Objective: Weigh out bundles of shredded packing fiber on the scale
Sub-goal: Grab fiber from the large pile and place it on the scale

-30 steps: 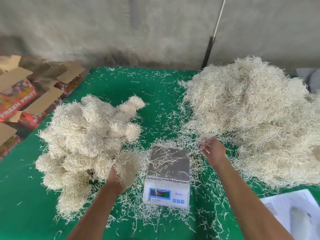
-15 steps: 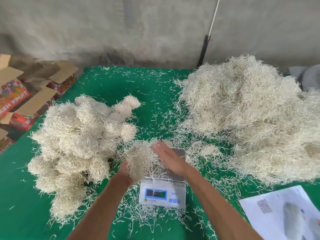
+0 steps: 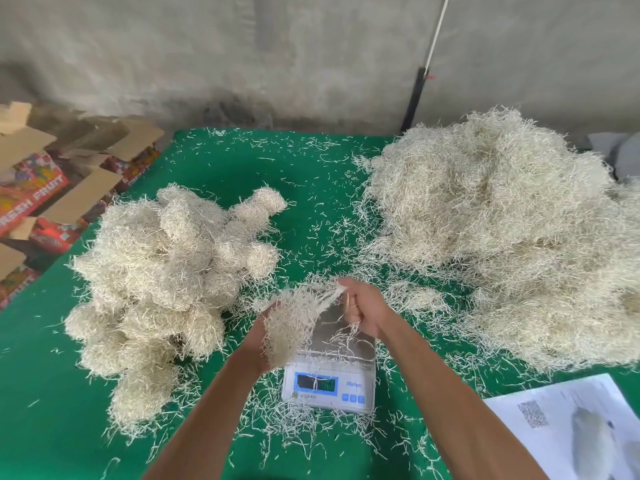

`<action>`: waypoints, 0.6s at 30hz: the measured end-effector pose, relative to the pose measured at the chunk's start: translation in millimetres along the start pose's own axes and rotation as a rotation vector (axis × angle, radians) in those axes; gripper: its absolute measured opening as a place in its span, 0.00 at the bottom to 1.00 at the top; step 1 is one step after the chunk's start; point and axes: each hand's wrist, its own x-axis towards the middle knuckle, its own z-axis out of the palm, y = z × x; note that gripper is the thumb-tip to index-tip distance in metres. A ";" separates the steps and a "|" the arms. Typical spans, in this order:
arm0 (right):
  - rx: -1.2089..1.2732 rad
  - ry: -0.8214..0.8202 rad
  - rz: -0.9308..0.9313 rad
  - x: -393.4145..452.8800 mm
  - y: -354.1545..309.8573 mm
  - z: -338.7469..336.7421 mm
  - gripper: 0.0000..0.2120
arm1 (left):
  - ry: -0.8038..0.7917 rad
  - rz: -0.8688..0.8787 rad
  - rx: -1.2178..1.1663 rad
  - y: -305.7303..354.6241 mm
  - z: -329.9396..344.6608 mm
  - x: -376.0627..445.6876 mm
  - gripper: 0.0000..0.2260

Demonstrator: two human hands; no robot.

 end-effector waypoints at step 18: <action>-1.503 0.451 0.220 -8.1 -3.5 -99.4 0.15 | 0.013 0.040 -0.374 -12.1 -16.8 13.2 0.17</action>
